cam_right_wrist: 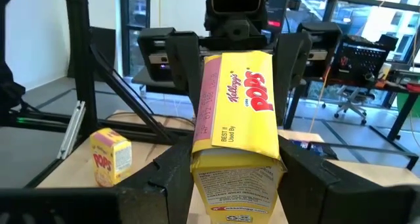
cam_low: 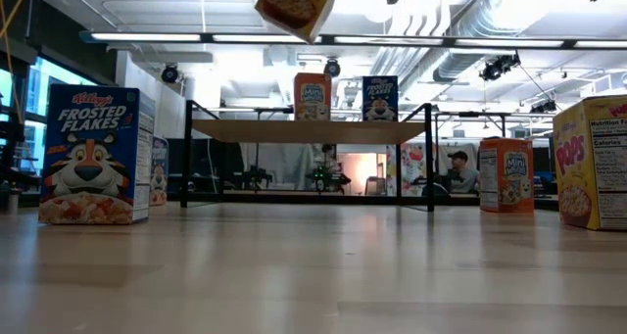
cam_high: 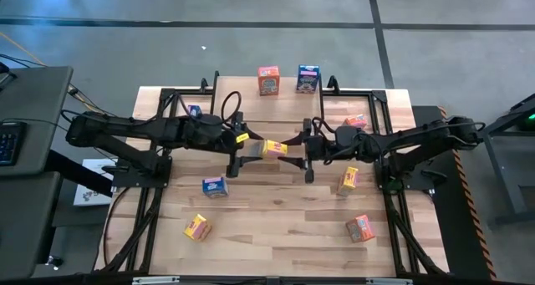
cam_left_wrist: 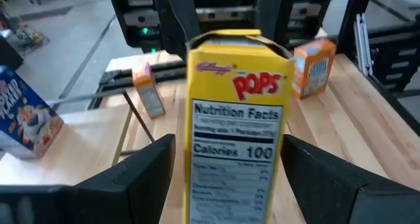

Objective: Stack cereal on shelf
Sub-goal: Put the middle yellow cereal box on the shelf

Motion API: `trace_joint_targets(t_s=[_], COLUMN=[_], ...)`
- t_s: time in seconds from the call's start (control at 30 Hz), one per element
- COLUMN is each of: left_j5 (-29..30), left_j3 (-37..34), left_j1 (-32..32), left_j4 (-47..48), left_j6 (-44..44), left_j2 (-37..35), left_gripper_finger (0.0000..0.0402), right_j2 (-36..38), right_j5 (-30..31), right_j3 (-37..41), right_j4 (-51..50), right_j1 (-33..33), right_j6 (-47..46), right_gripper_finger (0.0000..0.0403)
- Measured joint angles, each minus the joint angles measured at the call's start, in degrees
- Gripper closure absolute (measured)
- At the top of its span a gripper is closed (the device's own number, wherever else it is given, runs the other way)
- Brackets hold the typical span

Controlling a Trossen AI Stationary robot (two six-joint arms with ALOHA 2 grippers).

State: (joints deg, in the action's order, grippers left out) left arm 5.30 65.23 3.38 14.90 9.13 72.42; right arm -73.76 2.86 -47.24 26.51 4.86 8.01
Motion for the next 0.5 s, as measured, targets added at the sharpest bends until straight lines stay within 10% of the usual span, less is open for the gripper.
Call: trace_joint_targets(t_s=[0.5], left_j5=[-2.69], left_j3=[0.00], left_j1=[-0.01], left_j4=[-1.56], left_j6=[1.49], left_j2=[0.00], left_gripper_finger=[0.0208], right_j2=[0.00], right_j5=[-0.08], right_j3=[0.00], right_j4=[0.66], right_j1=[0.00], right_j6=[-0.02], right_gripper_finger=[0.0230])
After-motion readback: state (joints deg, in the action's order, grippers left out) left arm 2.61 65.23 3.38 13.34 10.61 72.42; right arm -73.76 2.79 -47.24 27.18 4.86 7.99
